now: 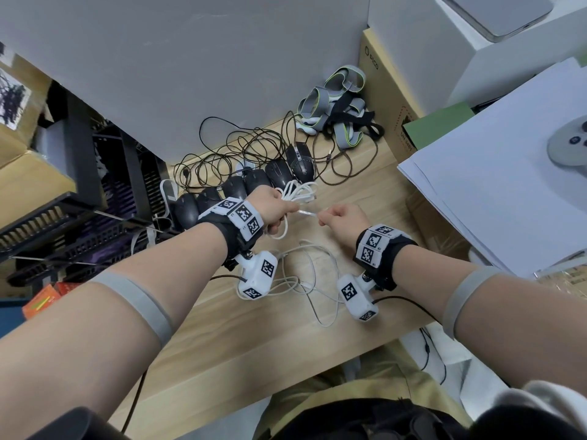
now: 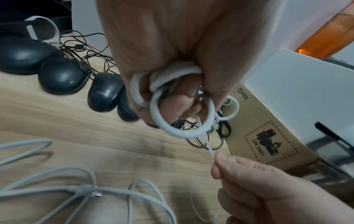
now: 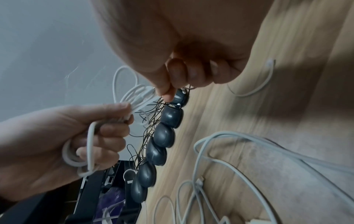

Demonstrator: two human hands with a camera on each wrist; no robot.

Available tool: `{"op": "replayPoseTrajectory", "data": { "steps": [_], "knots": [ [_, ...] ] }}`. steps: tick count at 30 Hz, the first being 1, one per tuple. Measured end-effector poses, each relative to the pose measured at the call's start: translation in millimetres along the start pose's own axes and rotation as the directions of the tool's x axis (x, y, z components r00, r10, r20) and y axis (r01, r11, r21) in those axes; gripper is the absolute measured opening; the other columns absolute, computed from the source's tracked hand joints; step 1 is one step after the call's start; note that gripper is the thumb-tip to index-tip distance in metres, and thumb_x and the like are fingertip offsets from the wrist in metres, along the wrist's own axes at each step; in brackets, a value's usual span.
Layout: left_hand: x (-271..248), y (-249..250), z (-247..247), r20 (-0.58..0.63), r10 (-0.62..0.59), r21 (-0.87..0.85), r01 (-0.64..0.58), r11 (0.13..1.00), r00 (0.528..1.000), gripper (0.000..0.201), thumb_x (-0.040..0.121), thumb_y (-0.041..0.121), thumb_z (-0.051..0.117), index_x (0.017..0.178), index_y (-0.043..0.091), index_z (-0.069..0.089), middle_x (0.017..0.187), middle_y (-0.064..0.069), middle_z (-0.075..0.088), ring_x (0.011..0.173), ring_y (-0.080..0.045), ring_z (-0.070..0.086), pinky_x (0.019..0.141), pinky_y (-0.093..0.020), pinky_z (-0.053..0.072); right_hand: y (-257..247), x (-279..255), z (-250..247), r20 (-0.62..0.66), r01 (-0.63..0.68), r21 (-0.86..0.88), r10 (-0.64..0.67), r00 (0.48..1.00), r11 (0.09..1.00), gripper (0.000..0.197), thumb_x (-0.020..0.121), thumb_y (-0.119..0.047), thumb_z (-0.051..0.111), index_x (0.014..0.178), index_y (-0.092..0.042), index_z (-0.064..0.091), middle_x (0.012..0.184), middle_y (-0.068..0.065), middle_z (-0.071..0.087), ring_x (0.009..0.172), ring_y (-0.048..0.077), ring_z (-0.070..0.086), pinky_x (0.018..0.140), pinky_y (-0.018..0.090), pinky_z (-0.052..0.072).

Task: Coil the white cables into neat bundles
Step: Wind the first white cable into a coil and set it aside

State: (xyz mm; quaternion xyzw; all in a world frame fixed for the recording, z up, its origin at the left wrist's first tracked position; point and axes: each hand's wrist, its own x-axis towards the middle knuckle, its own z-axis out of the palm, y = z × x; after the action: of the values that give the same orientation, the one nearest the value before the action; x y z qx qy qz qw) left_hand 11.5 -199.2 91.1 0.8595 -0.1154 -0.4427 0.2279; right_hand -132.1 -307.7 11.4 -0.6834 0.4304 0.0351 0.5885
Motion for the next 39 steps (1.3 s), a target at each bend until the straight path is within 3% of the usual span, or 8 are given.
{"op": "replayPoseTrajectory", "data": {
  "steps": [8, 14, 18, 21, 25, 31, 34, 39],
  "knots": [
    [0, 12, 16, -0.276, 0.183, 0.380, -0.068, 0.923, 0.943, 0.030, 0.103, 0.031, 0.053, 0.088, 0.006, 0.052, 0.077, -0.007, 0.054, 0.065, -0.020, 0.049, 0.054, -0.030, 0.036, -11, 5, -5, 0.047, -0.036, -0.045, 0.038, 0.998, 0.998, 0.028, 0.079, -0.034, 0.064, 0.099, -0.016, 0.072, 0.090, -0.004, 0.060, 0.087, 0.017, 0.053, 0.081, 0.030, 0.040],
    [-9, 2, 3, 0.014, 0.114, 0.281, -0.113, 0.953, 0.993, 0.028, 0.099, 0.024, 0.063, 0.090, -0.001, 0.071, 0.085, -0.012, 0.077, 0.052, -0.014, 0.061, 0.043, -0.020, 0.046, -4, -6, -3, 0.153, 0.035, -0.205, -0.003, 0.988, 0.978, 0.018, 0.088, -0.026, 0.062, 0.073, -0.019, 0.068, 0.070, -0.003, 0.070, 0.063, 0.016, 0.062, 0.064, 0.028, 0.052],
    [-12, 0, 13, 0.036, 0.146, 0.216, -0.150, 0.965, 0.989, 0.027, 0.098, 0.028, 0.063, 0.082, 0.007, 0.059, 0.071, -0.008, 0.070, 0.057, -0.018, 0.067, 0.043, -0.019, 0.046, -16, -14, 8, 0.273, 0.131, -0.398, -0.020, 0.962, 0.908, 0.013, 0.089, -0.027, 0.054, 0.087, -0.024, 0.067, 0.080, 0.002, 0.070, 0.073, 0.022, 0.067, 0.069, 0.033, 0.057],
    [-7, 0, 19, 0.033, 0.136, 0.207, -0.140, 0.968, 0.990, 0.025, 0.094, 0.025, 0.068, 0.090, 0.001, 0.060, 0.071, -0.010, 0.072, 0.050, -0.014, 0.065, 0.048, -0.022, 0.050, -25, -20, 17, 0.342, 0.157, -0.166, -0.093, 0.935, 0.974, 0.020, 0.092, -0.020, 0.046, 0.097, -0.027, 0.064, 0.076, 0.002, 0.069, 0.066, 0.019, 0.064, 0.062, 0.031, 0.052],
    [-3, -2, 13, 0.120, 0.095, 0.212, -0.119, 0.970, 0.988, 0.034, 0.089, 0.031, 0.075, 0.087, -0.003, 0.069, 0.085, -0.017, 0.078, 0.066, -0.023, 0.067, 0.063, -0.035, 0.055, -24, -26, 15, 0.326, 0.168, -0.086, -0.132, 0.936, 0.982, 0.027, 0.090, -0.019, 0.049, 0.071, -0.021, 0.068, 0.095, 0.009, 0.072, 0.090, 0.028, 0.065, 0.091, 0.041, 0.050],
    [-3, -2, 21, 0.136, 0.070, 0.314, -0.110, 0.943, 0.988, 0.024, 0.092, 0.021, 0.066, 0.087, -0.003, 0.073, 0.078, -0.016, 0.072, 0.054, -0.018, 0.057, 0.051, -0.025, 0.046, -10, -30, 6, 0.295, 0.056, -0.001, -0.053, 0.954, 0.998, 0.030, 0.093, -0.021, 0.055, 0.064, -0.015, 0.063, 0.045, 0.000, 0.039, 0.035, 0.011, 0.033, 0.045, 0.027, 0.028],
    [-1, 3, 32, 0.091, 0.073, 0.263, -0.095, 0.960, 0.993, 0.022, 0.088, 0.014, 0.068, 0.092, -0.007, 0.072, 0.086, -0.025, 0.074, 0.062, -0.022, 0.061, 0.058, -0.031, 0.048, -8, -30, 0, 0.269, 0.011, 0.010, -0.013, 0.963, 1.000, 0.029, 0.091, -0.022, 0.056, 0.064, -0.014, 0.063, 0.037, -0.004, 0.039, 0.036, 0.015, 0.032, 0.047, 0.030, 0.028],
    [2, -5, 57, 0.132, 0.098, 0.188, -0.122, 0.975, 0.986, 0.014, 0.086, 0.013, 0.077, 0.077, 0.011, 0.067, 0.066, -0.001, 0.067, 0.046, -0.004, 0.059, 0.043, -0.015, 0.043, 8, -39, -11, 0.171, -0.070, -0.029, 0.074, 0.983, 0.997, 0.019, 0.091, -0.028, 0.058, 0.088, -0.013, 0.070, 0.062, -0.002, 0.057, 0.052, 0.013, 0.047, 0.049, 0.023, 0.038]
  ]
}}
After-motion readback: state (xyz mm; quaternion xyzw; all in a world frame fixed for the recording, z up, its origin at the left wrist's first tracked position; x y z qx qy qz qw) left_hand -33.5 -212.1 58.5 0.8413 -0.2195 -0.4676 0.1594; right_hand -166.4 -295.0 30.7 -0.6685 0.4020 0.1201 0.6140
